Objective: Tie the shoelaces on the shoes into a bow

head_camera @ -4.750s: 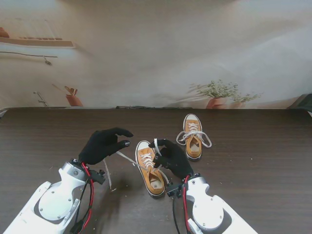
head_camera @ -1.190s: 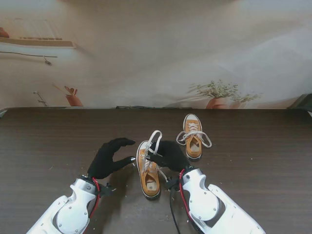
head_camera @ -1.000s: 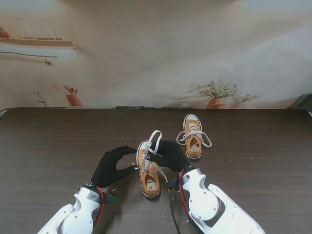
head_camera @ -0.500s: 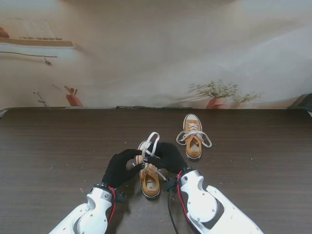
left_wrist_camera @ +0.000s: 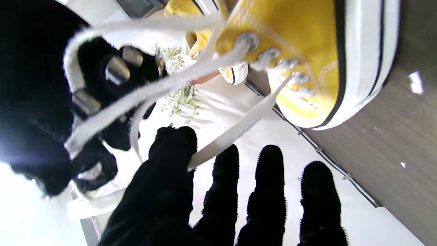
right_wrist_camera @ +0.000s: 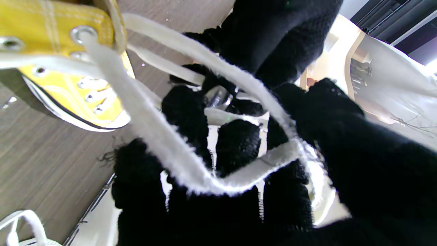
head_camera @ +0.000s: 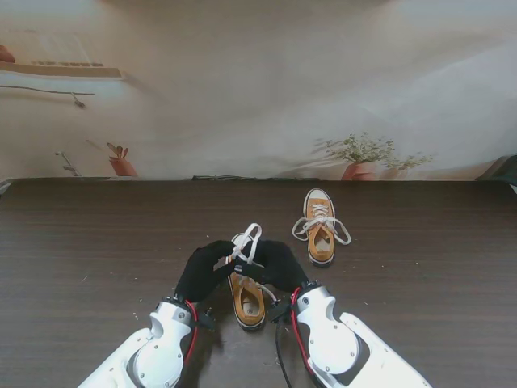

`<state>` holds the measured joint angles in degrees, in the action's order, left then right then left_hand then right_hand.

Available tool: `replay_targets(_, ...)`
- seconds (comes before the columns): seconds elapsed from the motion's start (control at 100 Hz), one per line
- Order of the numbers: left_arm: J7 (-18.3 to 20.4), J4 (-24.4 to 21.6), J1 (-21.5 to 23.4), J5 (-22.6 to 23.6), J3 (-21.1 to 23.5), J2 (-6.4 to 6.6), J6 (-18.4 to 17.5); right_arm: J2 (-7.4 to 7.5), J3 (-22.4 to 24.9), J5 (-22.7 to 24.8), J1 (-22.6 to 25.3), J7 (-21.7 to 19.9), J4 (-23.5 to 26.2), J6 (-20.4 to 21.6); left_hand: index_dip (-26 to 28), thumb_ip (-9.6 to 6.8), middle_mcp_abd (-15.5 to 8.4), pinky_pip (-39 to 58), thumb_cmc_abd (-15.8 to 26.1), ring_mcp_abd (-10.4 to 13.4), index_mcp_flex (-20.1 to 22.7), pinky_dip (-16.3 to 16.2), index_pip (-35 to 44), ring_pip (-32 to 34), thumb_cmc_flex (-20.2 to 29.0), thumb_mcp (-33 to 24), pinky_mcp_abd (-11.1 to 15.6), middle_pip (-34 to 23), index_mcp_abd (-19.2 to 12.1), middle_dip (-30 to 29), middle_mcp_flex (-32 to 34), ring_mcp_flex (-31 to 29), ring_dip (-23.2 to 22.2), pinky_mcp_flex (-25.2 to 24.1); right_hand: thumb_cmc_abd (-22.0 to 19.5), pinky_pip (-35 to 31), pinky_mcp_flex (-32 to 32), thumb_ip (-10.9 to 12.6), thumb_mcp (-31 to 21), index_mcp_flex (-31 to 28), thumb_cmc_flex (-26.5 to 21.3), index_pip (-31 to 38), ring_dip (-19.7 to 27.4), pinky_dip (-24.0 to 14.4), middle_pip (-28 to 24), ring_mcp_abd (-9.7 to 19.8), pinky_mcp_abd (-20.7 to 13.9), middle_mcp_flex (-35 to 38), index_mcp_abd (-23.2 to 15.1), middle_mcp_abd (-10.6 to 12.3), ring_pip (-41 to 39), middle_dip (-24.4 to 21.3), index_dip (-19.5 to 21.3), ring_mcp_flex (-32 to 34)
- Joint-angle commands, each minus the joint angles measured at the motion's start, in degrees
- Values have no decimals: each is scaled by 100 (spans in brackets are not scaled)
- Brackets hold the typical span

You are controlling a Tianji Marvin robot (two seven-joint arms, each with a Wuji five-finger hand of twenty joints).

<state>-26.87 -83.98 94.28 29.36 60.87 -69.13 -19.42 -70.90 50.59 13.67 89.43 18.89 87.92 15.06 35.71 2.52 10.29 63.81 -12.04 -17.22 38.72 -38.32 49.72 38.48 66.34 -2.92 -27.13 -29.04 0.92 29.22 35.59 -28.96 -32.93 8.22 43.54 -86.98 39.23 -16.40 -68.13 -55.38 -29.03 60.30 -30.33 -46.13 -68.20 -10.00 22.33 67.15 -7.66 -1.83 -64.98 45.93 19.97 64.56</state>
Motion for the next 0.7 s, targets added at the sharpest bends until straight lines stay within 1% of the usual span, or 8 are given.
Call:
replay_targets(0.0, 126, -212, -47, -16, 93, 16, 71, 15, -1, 22, 38, -84, 27, 21, 261, -106, -36, 75, 341, -20, -137, 64, 223, 33, 347, 127, 115, -74, -69, 114, -122, 119, -57, -104, 54, -33, 29, -101, -180, -169, -220, 128, 51, 55, -24, -10, 67, 234, -54, 85, 46, -73, -113, 174)
replay_targets(0.2, 503, -536, -411, -203, 265, 44, 484, 13, -16, 19, 30, -90, 16, 6, 315, -114, -21, 99, 369, -5, -180, 37, 205, 32, 429, 152, 148, -69, 46, 115, -172, 139, -68, -103, 13, -6, -42, -102, -157, -132, -235, 117, 52, 66, -34, -16, 62, 173, -56, 86, 62, -68, -115, 117)
replay_targets(0.35, 963, -445, -1120, -320, 51, 64, 1194, 0, -51, -34, -10, -103, -1, -16, 217, -127, -20, 119, 402, 8, -218, 19, 92, 30, 466, 182, 220, -65, 16, 117, -234, 185, -77, -138, 6, -9, -61, -99, -151, -129, -244, 116, 46, 64, -53, -27, 68, 167, -51, 67, 53, -64, -113, 107)
replay_targets(0.42, 1268, -324, -1444, -415, -147, 69, 1576, -6, -56, -29, -17, -83, 8, -25, -265, -148, 17, -17, 415, -4, -284, 60, -299, -80, 474, 239, 296, 71, 3, 51, -454, 387, -48, -317, -1, -16, -53, -100, -146, -126, -238, 116, 44, 62, -57, -6, 63, 163, -45, 73, 48, -64, -111, 108)
replay_targets(0.48, 1540, -243, -1652, -428, -290, 108, 1762, -6, -51, -35, -18, -84, 26, -41, -984, -189, -6, -161, 274, 71, -697, 73, -1177, -198, 166, 324, 460, 246, 77, -32, -807, 636, -39, -496, -2, -17, -55, -97, -148, -126, -250, 116, 44, 62, -60, -15, 61, 161, -46, 74, 48, -65, -111, 102)
replay_targets(0.54, 1724, -159, -1786, -424, -404, 132, 1862, -2, -40, -31, -18, -92, 37, -56, -1492, -213, -30, -407, 223, 104, -993, 25, -2418, -378, -587, 115, 551, 455, 228, -150, -1114, 841, -33, -627, -6, -18, -55, -98, -142, -126, -244, 116, 43, 63, -62, -15, 60, 161, -46, 73, 46, -65, -110, 102)
replay_targets(0.59, 1784, -109, -1843, -417, -464, 141, 1907, 4, -20, -22, -11, -98, 45, -60, -1843, -165, -51, -653, -31, 148, -1320, -45, -2874, -525, -1067, -471, 632, 597, 234, -205, -1392, 1034, -37, -748, -11, -18, -55, -97, -142, -126, -244, 116, 43, 63, -65, -18, 59, 164, -46, 78, 44, -66, -110, 102)
replay_targets(0.69, 1765, -48, -1864, -357, -513, 140, 1999, 20, 36, -17, 7, -125, 54, -85, -2161, -124, -67, -956, -315, 207, -1777, -118, -3354, -724, -1310, -924, 751, 792, 212, -265, -1900, 1395, -39, -977, -4, -18, -56, -95, -145, -123, -250, 115, 42, 64, -68, -15, 60, 165, -39, 74, 40, -68, -109, 106)
